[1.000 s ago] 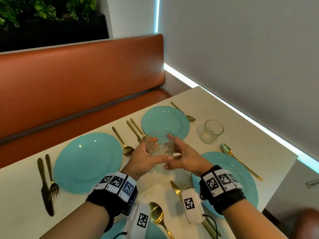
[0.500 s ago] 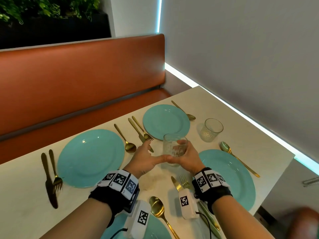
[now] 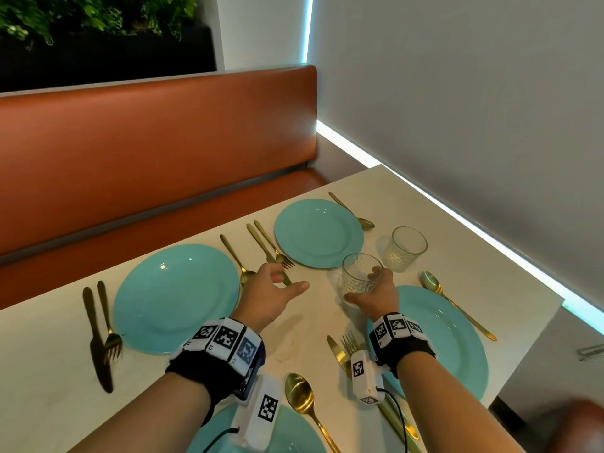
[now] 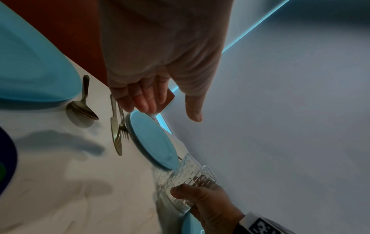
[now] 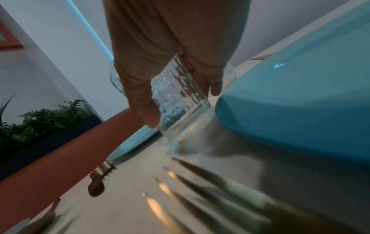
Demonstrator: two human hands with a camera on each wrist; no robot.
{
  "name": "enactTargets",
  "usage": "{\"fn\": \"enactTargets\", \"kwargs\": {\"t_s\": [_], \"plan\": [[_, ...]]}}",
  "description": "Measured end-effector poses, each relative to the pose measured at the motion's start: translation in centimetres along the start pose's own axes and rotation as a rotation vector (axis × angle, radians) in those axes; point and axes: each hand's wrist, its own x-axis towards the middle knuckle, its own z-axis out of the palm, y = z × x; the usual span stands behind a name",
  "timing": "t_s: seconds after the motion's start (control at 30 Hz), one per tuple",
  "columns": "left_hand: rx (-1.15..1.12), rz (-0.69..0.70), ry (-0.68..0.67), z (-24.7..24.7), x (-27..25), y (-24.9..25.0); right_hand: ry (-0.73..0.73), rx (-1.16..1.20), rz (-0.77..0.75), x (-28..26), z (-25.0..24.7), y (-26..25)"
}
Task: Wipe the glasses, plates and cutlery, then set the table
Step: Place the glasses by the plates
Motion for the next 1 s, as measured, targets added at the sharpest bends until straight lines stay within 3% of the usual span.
{"fn": "enactTargets", "kwargs": {"t_s": [0.27,0.63,0.73,0.83,1.0], "plan": [[0.028,-0.018,0.008,-0.5,-0.5,-1.0,0.025,-0.026,0.021,0.5,1.0,1.4],[0.060,-0.031,0.002,-3.4,-3.6,-2.8,0.006,-0.178,0.169,-1.6,0.2,0.3],[0.039,-0.011,0.022,-6.0,-6.2,-3.8,0.066,-0.250,0.133,-4.9,-0.3,-2.2],[-0.021,0.003,0.061,-9.7,-8.9,-5.6,0.119,-0.215,-0.005,-10.1,0.4,-6.3],[-0.087,0.084,0.154,-18.6,-15.0,-9.2,-0.027,-0.176,-0.220,-23.2,5.7,-14.2]]}}
